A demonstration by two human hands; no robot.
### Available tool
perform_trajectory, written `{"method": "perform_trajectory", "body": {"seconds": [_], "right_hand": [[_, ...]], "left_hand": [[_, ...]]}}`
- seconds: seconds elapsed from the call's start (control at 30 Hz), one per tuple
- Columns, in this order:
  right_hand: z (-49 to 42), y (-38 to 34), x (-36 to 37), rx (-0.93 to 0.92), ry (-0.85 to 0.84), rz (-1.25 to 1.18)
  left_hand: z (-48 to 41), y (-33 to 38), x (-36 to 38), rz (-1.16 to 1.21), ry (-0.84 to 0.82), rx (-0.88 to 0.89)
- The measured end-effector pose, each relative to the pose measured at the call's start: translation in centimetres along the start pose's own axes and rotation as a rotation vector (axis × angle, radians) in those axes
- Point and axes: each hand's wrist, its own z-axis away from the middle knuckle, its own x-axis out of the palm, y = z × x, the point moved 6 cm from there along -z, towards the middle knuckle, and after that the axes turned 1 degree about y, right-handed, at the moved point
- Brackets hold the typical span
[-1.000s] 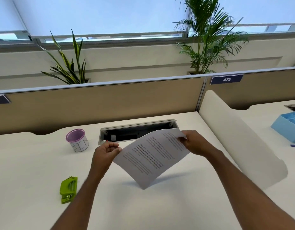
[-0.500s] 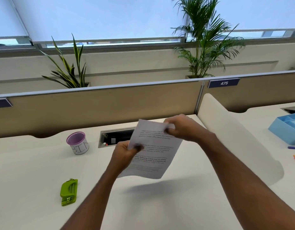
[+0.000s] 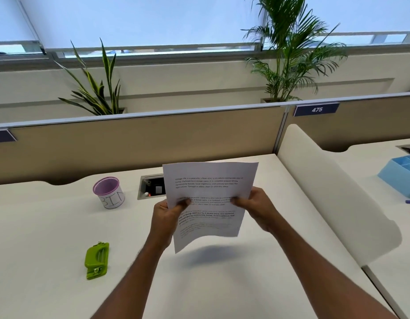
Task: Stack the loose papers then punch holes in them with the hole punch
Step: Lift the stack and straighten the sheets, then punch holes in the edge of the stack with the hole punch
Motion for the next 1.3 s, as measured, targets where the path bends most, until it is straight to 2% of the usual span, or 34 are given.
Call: {"method": "perform_trajectory", "body": {"seconds": [0.1, 0.2, 0.33, 0.53, 0.67, 0.77, 0.87, 0.97, 1.03, 1.13, 1.2, 1.3], "right_hand": [[0.8, 1.9, -0.1, -0.014, 0.132, 0.081], [1.8, 4.5, 0.1, 0.046, 0.172, 0.158], [2.0, 5.0, 0.2, 0.035, 0.242, 0.160], [1.6, 5.5, 0.0, 0.060, 0.193, 0.327], [0.8, 4.9, 0.0, 0.048, 0.246, 0.269], [0.6, 6.3, -0.1, 0.163, 0.271, 0.259], [1.2, 8.6, -0.5, 0.268, 0.313, 0.240], [1.9, 11.4, -1.2, 0.369, 0.352, 0.221], [2.3, 13.2, -1.6, 0.421, 0.365, 0.207], [2.8, 15.1, -1.9, 0.473, 0.371, 0.196], [2.7, 16.0, -1.8, 0.485, 0.356, 0.193], [2.5, 16.8, -1.4, 0.498, 0.330, 0.190]], "left_hand": [[0.4, -2.0, -0.3, -0.049, 0.032, -0.032], [1.2, -4.2, -0.8, -0.068, 0.103, -0.092], [0.6, -4.0, -0.6, -0.111, 0.091, -0.073], [-0.7, -5.0, -0.6, -0.167, 0.064, -0.192], [-1.8, -4.5, -0.9, -0.088, 0.076, -0.208], [-1.9, -4.9, -1.4, -0.162, 0.086, -0.250], [-1.1, -5.6, -4.3, -0.370, 0.246, -0.245], [0.9, -5.1, -10.6, -0.669, 0.597, -0.171], [2.6, -5.4, -14.8, -0.779, 0.744, -0.210], [4.8, -6.8, -19.2, -0.895, 0.839, -0.388], [5.4, -7.9, -20.8, -0.901, 0.830, -0.494], [5.4, -9.0, -21.9, -0.860, 0.798, -0.544]]}}
